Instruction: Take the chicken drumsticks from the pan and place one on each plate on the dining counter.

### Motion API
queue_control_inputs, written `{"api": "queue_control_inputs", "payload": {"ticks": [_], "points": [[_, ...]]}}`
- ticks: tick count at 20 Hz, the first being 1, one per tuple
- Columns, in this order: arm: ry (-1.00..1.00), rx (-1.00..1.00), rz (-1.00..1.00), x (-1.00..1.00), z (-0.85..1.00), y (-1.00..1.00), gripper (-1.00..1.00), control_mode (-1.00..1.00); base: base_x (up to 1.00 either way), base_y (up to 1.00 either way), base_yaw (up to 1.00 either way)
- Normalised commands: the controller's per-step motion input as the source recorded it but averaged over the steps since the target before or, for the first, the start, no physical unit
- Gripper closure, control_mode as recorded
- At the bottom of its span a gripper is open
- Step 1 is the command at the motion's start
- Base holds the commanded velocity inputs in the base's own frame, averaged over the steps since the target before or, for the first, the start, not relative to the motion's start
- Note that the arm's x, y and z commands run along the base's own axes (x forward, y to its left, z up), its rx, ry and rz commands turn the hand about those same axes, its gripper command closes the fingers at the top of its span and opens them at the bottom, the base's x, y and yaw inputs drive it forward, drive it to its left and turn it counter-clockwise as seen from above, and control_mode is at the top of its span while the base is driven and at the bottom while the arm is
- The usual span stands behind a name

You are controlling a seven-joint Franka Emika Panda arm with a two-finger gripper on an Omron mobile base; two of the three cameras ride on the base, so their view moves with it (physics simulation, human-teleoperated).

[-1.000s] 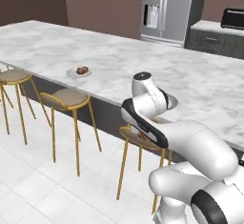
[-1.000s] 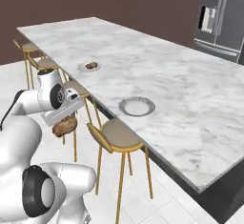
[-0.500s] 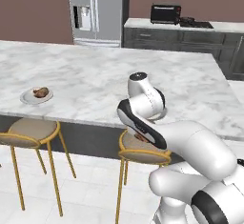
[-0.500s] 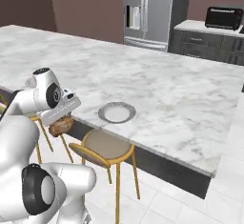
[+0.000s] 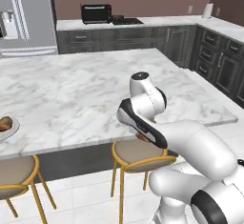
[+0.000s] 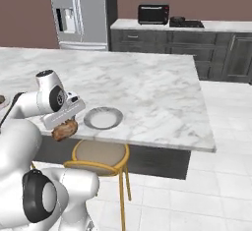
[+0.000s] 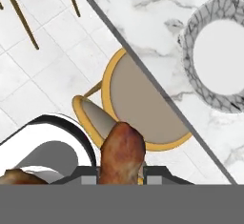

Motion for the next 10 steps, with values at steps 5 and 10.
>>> {"api": "queue_control_inputs", "payload": {"ticks": [5,10], "points": [[0.00,0.00,0.00,0.00,0.00,0.00,1.00,1.00,0.29,0.50,-0.31],[0.00,0.00,0.00,0.00,0.00,0.00,1.00,1.00,0.27,0.32,-0.18]]}}
